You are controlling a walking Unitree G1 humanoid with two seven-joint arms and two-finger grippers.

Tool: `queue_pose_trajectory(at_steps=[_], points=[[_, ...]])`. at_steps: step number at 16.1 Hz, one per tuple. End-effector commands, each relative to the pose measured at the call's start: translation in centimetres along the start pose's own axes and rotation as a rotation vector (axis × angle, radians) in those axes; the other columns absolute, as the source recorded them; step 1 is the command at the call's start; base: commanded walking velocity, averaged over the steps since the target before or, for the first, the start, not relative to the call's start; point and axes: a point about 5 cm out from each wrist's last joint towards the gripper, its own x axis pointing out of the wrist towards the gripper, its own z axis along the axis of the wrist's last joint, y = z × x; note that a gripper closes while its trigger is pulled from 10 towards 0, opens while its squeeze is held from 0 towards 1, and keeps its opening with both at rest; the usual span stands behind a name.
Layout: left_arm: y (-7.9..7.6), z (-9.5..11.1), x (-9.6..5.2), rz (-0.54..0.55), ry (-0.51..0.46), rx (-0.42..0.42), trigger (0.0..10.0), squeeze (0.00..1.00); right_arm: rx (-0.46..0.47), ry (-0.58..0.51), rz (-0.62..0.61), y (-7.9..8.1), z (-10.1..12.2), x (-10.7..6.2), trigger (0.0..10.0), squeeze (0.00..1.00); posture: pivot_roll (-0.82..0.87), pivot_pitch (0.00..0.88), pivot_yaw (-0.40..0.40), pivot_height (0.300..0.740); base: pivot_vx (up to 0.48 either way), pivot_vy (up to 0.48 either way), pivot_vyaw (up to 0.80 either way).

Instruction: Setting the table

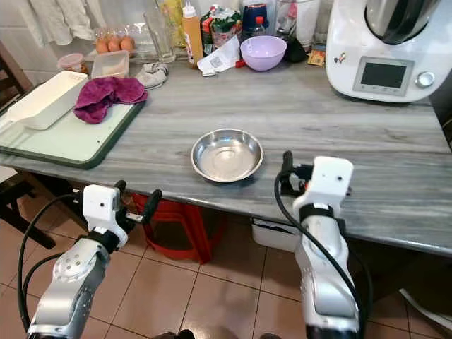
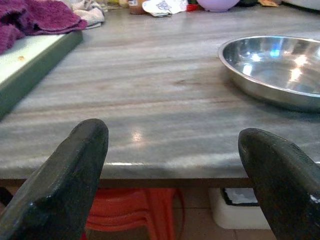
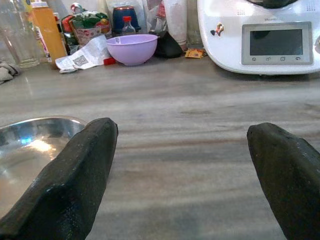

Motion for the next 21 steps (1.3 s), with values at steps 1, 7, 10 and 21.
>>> queue_pose_trajectory(at_steps=[1,7,10,21], points=[[0.7,-0.1,0.0,0.042,0.007,0.023,10.0,0.00,-0.009,0.014,-0.010,-0.1,0.1,-0.4,10.0,0.00,-0.21,0.110,0.097,0.740,0.000,0.000,0.00],[1.0,-0.2,0.2,0.144,0.014,0.045,10.0,0.00,-0.007,0.066,-0.010,-0.4,-0.6,-1.6,10.0,0.00,-0.21,0.112,0.098,0.740,0.000,0.000,-0.57],[1.0,-0.3,0.0,0.156,0.020,0.053,10.0,0.00,-0.015,0.065,0.005,-0.2,-0.4,-1.6,10.0,0.00,-0.20,0.112,0.094,0.740,0.000,0.000,-0.70],[0.8,-0.1,0.2,0.176,0.022,0.059,10.0,0.00,0.002,0.049,0.024,0.0,0.0,-1.5,10.0,0.00,-0.21,0.114,0.087,0.740,-0.182,0.000,-0.06]])
